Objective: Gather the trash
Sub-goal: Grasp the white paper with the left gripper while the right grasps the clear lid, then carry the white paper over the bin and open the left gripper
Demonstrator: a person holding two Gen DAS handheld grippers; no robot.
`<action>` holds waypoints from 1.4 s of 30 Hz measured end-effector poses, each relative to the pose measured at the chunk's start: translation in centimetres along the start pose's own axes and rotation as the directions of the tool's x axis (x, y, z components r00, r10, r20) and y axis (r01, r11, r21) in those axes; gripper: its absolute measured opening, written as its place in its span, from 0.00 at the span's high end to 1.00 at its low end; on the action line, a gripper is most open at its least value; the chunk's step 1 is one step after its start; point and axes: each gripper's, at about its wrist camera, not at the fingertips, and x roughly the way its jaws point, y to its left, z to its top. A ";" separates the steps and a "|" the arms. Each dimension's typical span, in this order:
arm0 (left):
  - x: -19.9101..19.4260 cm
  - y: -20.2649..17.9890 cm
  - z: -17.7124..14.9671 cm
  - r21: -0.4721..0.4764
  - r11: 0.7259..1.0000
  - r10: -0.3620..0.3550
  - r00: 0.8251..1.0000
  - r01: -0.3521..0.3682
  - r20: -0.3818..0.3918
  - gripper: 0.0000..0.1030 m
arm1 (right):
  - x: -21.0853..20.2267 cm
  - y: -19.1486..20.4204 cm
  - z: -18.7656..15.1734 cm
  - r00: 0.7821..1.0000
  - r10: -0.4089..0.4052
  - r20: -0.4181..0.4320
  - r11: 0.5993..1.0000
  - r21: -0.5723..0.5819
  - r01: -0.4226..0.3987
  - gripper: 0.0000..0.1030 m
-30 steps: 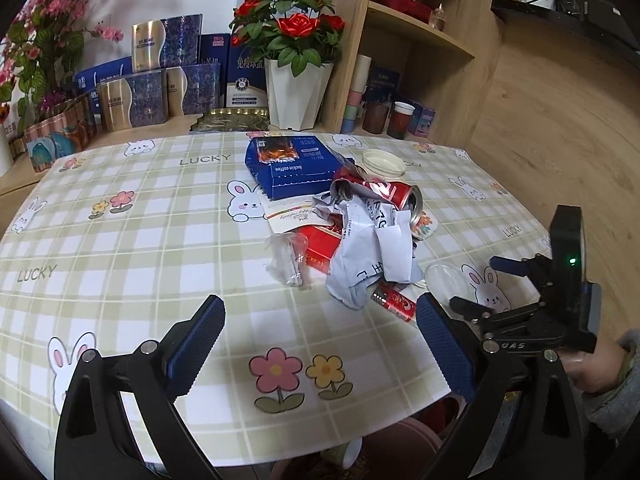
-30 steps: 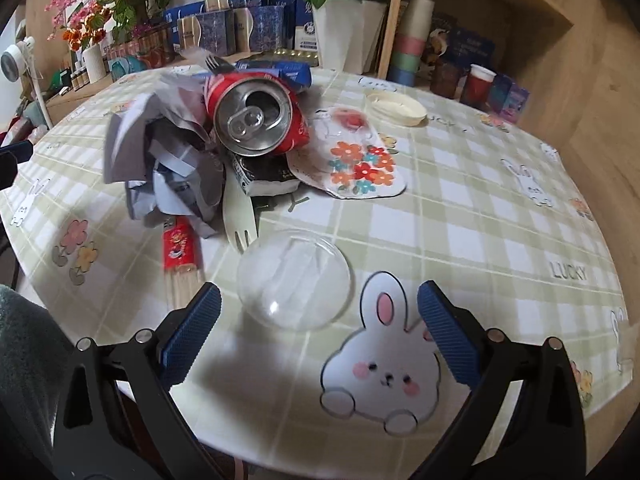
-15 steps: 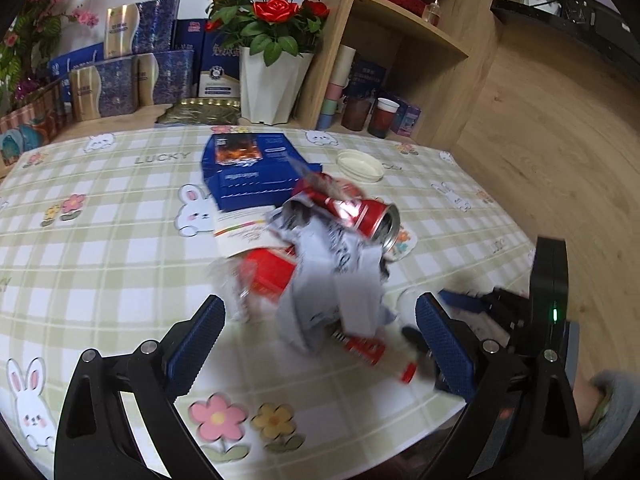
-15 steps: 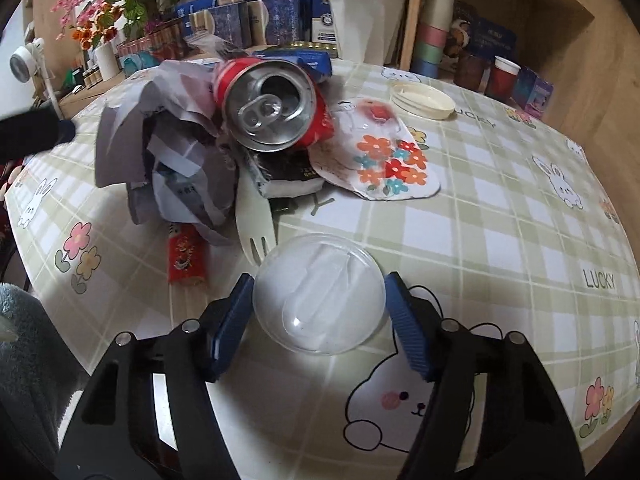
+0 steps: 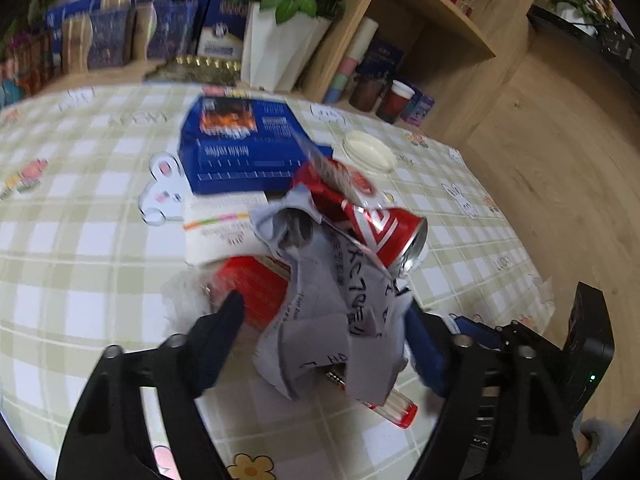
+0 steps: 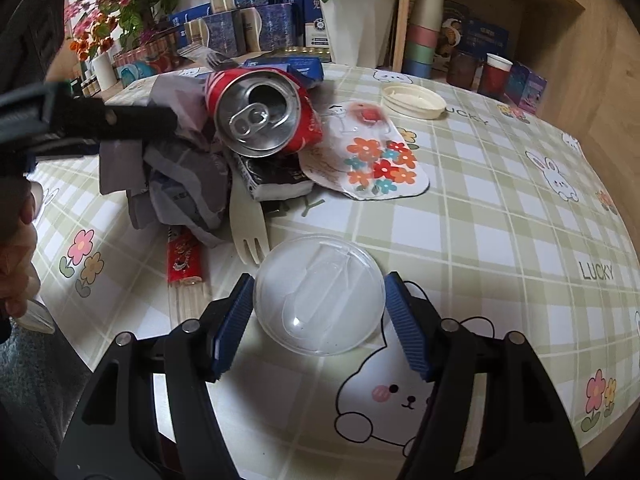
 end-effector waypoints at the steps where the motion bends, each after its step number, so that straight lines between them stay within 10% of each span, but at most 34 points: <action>1: 0.2 0.2 0.0 -0.013 1.000 -0.025 1.000 0.025 -0.008 0.41 | 0.0 -0.1 0.0 1.000 0.000 -0.003 1.000 0.002 0.000 0.35; 6: -0.7 -0.3 -0.1 0.043 0.998 -0.040 0.999 0.040 0.002 0.58 | 0.0 -0.1 -0.2 1.000 -0.004 -0.008 1.000 -0.001 0.004 0.35; 22: -10.0 -0.2 1.5 0.087 0.994 -0.083 0.988 0.072 0.129 0.60 | -2.7 0.6 1.0 0.998 0.013 0.055 1.000 0.019 -0.014 0.35; 42: -16.0 -1.0 -10.0 0.139 0.986 -0.093 0.996 0.093 -0.006 0.60 | -12.1 5.5 -0.7 0.985 0.063 0.162 0.998 -0.037 -0.058 0.35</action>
